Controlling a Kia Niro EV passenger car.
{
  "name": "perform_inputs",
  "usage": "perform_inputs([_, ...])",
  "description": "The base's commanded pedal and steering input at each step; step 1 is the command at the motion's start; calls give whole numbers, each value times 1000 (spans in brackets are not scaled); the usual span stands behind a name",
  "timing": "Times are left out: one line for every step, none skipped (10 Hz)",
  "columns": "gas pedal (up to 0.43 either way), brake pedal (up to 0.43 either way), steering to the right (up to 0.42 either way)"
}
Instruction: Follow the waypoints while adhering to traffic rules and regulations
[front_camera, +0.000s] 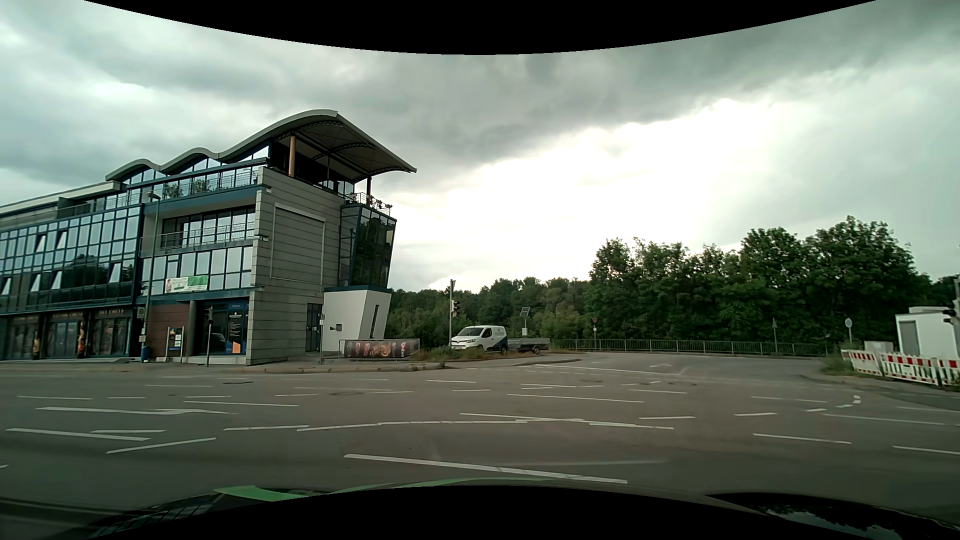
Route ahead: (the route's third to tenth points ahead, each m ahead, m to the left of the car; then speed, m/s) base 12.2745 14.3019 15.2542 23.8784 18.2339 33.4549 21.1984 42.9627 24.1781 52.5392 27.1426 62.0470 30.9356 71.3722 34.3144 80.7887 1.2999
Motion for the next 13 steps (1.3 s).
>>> perform_inputs([531,0,-251])
perform_inputs([531,0,-270])
perform_inputs([531,0,-287])
perform_inputs([531,0,-304])
perform_inputs([520,0,-323])
perform_inputs([520,0,-338])
perform_inputs([500,0,-361])
perform_inputs([488,0,-385])
perform_inputs([480,0,-403])
perform_inputs([480,0,-417])
perform_inputs([461,0,-431])
perform_inputs([449,0,-437])
perform_inputs([449,0,-435])
